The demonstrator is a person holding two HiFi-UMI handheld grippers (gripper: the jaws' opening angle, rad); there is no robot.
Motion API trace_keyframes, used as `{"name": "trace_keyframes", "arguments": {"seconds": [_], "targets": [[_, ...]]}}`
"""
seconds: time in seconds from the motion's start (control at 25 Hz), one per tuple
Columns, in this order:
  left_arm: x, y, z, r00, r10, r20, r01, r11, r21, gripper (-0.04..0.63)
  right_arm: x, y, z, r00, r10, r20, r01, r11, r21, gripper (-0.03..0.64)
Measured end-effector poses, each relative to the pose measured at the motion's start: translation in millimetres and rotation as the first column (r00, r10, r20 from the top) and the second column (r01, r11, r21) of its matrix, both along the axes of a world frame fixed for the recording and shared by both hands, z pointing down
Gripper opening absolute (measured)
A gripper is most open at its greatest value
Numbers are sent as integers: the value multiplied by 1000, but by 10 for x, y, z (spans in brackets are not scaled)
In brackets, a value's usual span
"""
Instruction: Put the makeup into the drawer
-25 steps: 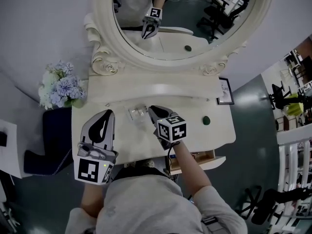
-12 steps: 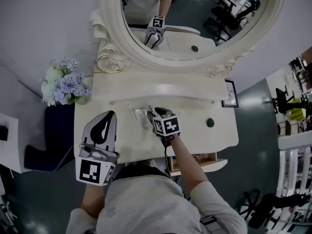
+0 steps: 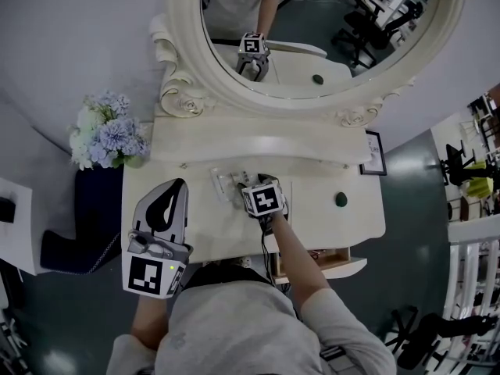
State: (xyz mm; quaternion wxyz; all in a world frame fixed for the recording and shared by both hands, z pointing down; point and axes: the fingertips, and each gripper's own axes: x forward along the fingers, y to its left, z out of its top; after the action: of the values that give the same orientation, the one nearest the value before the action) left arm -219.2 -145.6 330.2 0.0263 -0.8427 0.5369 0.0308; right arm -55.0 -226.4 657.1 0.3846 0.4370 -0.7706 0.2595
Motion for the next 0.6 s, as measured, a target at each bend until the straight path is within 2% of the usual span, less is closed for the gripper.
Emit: {"name": "trace_keyframes", "arguments": {"seconds": [0.2, 0.36, 0.6], "targets": [[13, -18, 13, 1000, 3, -2, -3, 1000, -3, 12, 55, -6, 0, 1000, 23, -7, -23, 1000, 6, 267], [32, -26, 3, 1000, 8, -4, -8, 1000, -2, 12, 135, 0, -12, 999, 40, -7, -40, 999, 17, 149], [79, -31, -20, 1000, 22, -8, -22, 1000, 8, 12, 104, 44, -22, 999, -6, -54, 8, 1000, 19, 59]]}}
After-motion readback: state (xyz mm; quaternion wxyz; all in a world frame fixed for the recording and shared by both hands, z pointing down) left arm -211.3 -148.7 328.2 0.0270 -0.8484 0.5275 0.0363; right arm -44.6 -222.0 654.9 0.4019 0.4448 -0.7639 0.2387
